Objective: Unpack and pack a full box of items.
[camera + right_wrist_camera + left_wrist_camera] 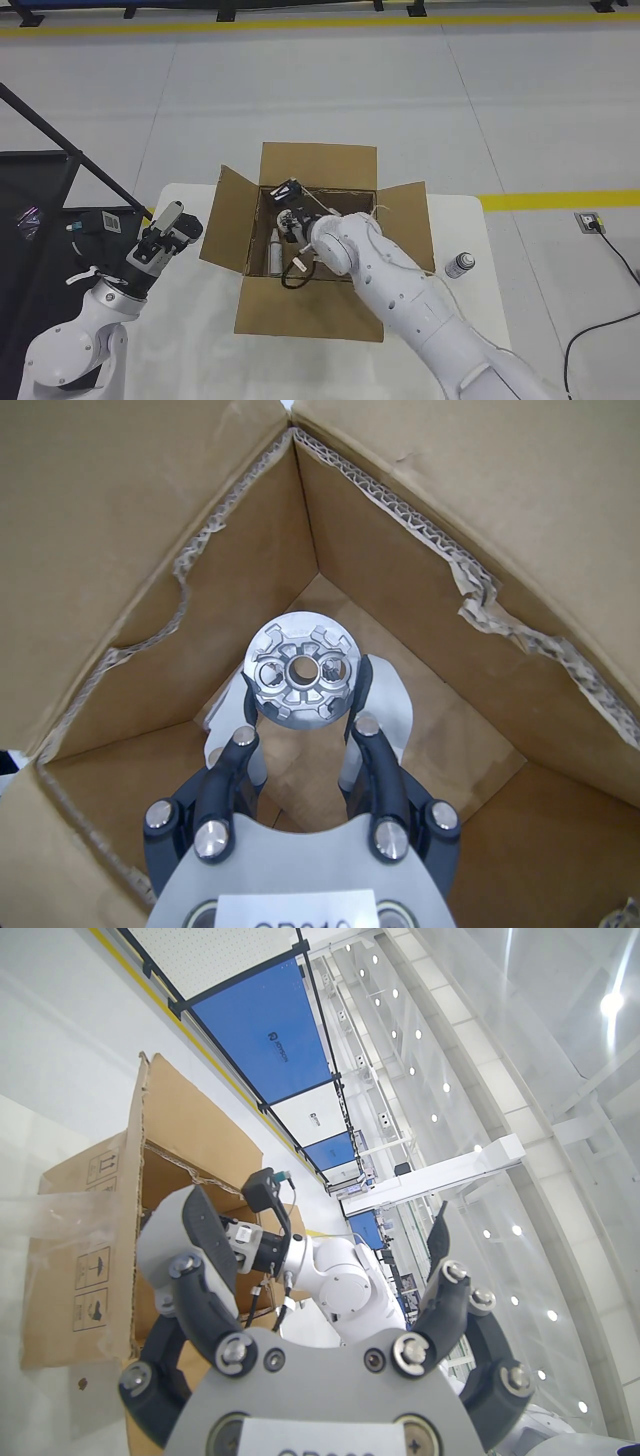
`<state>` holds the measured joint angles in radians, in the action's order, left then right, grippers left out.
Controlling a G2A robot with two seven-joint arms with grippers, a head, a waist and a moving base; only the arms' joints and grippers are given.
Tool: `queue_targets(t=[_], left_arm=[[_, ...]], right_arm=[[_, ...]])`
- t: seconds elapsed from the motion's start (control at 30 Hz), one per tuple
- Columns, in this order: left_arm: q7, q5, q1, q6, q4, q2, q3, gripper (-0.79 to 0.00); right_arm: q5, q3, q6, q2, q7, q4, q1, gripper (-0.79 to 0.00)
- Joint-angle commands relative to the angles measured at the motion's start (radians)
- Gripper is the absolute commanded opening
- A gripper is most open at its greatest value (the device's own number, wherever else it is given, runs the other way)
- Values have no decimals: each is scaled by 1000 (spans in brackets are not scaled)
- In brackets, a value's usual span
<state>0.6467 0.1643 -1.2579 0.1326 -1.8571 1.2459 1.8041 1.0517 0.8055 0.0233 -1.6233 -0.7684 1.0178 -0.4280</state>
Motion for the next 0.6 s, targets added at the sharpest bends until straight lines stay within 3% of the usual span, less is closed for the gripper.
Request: queue_targets(t=[0.0,0.13,0.3,0.47,0.57], left_arm=[[0,0,0,0,0,0,0,0],[0,0,0,0,0,0,0,0],[0,0,0,0,0,0,0,0],[0,0,0,0,0,0,0,0],[0,0,0,0,0,0,0,0]], right_arm=[[79,76,-10,46,-97,271,-129,-785],[205,217,32,112,-235,696,-384,-785],[338,340,17,150,-267,1039,-614,-785],[410,475,-14,174,-232,1309,-859,-785],[415,552,-44,180,-140,1332,-964,-785]])
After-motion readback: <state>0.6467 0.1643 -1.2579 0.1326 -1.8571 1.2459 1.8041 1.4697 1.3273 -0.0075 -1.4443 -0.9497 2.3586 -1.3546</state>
